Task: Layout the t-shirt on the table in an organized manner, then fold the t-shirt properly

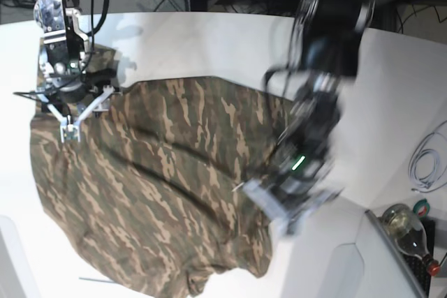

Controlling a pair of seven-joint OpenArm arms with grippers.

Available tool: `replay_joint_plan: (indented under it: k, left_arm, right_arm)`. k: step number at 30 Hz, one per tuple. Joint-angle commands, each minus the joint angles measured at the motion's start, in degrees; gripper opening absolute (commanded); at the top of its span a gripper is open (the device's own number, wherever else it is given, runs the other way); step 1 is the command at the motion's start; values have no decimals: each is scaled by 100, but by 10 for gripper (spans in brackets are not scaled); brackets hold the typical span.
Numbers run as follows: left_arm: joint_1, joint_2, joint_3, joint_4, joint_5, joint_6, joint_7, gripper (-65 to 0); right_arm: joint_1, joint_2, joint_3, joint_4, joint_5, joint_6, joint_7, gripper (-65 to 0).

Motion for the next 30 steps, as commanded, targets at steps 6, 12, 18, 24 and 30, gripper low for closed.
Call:
replay_joint_plan:
  k: [6,12,18,24,30]
  left_arm:
    - [2099,-824,-723,1885,-178,-285,-347,-239]
    - [2978,-1035,-1576,1155,-1514,-821,-1507,-69]
    - [2951,-1018,-1699,364,-2482,-865,-1674,-125]
    - [2512,-728,-1690,-23,-2543,-874,-1674,-125]
    - [2046,-649,-1110,-621,-2543,-865,-1674,-207]
  right_arm:
    - [-106,39,16,393,-3,-14,131,-260]
    - [-106,21,16,393,15,-14,131,-260]
    - [-115,21,16,393,6,-14,131,-260]
    - [-176,21,16,393,6,-14,131,-260]
    - [-194,21,16,393,-3,-14,131,-260]
